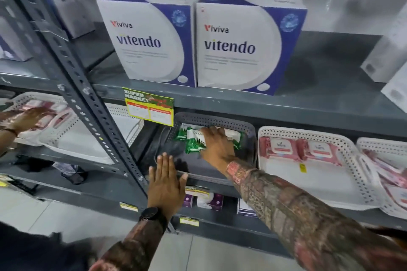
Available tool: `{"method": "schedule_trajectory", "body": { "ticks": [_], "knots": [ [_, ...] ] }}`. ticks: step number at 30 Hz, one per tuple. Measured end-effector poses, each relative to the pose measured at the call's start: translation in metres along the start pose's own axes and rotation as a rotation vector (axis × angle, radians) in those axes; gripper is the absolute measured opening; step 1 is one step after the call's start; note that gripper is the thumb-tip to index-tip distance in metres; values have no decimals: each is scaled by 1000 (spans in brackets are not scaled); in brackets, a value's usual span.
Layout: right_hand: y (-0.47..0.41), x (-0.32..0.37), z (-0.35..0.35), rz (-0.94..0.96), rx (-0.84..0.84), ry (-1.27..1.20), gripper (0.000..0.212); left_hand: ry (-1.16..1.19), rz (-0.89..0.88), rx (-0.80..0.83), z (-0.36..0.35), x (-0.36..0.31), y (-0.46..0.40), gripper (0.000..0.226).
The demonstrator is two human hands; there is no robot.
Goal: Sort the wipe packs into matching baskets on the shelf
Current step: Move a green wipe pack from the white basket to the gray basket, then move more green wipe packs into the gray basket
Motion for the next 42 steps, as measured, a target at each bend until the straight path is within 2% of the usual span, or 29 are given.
{"method": "schedule_trajectory", "body": {
  "ticks": [7,12,17,22,25,30,35,37,42],
  "knots": [
    [-25,17,-31,62,58,176,81,-56,-39,17,1,8,1,76],
    [-22,9,-28,105,43,89,82,-56,-38,35,5,7,2,78],
    [3,-17,-5,124,-99,19,67,-48,-31,27,17,-9,2,78],
    [38,-60,23,70,-231,21,68,4,-144,-18,23,-66,-7,75],
    [71,-105,44,19,-286,42,60,42,-254,-24,21,-131,-7,75],
    [138,-221,72,-161,-330,88,55,61,-413,40,-4,-250,8,75],
    [200,-316,93,-311,-353,107,56,69,-449,89,-33,-311,26,81],
    [219,-343,98,-391,-326,94,57,61,-427,117,-46,-321,28,87],
    [258,-406,100,-499,-96,-21,66,68,-368,105,-71,-330,35,96]
  ]
}}
Point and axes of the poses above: each hand's wrist, its own y-axis away from the middle knuckle, its own z-axis out of the back of the hand, x = y × z, the point moved 1 cm from there along -y, towards the middle knuckle, and after that the axes turned 5 degrees about x, right-handed, at the moved point
